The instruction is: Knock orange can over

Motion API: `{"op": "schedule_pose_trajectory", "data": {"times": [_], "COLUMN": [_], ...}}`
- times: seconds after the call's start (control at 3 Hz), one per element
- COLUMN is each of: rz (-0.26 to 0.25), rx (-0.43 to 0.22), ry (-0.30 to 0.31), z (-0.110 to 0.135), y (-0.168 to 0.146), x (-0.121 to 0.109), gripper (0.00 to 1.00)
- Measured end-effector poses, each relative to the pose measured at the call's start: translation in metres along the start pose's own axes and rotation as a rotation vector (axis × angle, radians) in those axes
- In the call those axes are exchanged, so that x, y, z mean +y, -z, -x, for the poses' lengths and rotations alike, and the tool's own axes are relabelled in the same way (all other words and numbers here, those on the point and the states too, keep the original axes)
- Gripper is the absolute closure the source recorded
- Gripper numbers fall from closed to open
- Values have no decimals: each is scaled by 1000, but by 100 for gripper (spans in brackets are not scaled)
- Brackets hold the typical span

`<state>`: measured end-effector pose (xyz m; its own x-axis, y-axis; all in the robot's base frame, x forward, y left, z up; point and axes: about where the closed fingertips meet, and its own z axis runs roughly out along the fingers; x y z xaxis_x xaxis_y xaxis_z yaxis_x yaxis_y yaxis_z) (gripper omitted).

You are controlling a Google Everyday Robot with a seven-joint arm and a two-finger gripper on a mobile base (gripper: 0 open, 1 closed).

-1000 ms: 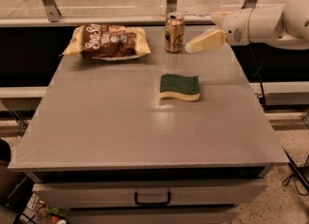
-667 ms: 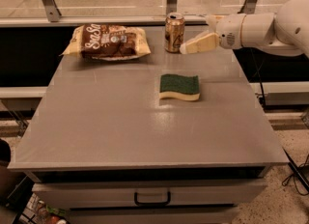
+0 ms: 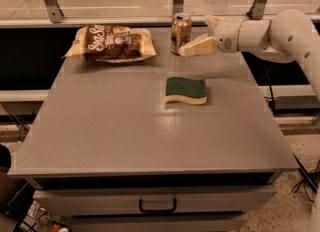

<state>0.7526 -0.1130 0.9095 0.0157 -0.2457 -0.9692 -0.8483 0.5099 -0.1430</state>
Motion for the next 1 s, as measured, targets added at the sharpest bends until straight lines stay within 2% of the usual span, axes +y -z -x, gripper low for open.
{"op": "schedule_pose_trajectory", "data": {"times": [0.67,1.0], "rz": [-7,-10], "rx": [-28,-36], "ry": [22,15], "z": [-7,-8], "y": [-22,-34], "x": [-20,-21], "gripper": [0,17]}}
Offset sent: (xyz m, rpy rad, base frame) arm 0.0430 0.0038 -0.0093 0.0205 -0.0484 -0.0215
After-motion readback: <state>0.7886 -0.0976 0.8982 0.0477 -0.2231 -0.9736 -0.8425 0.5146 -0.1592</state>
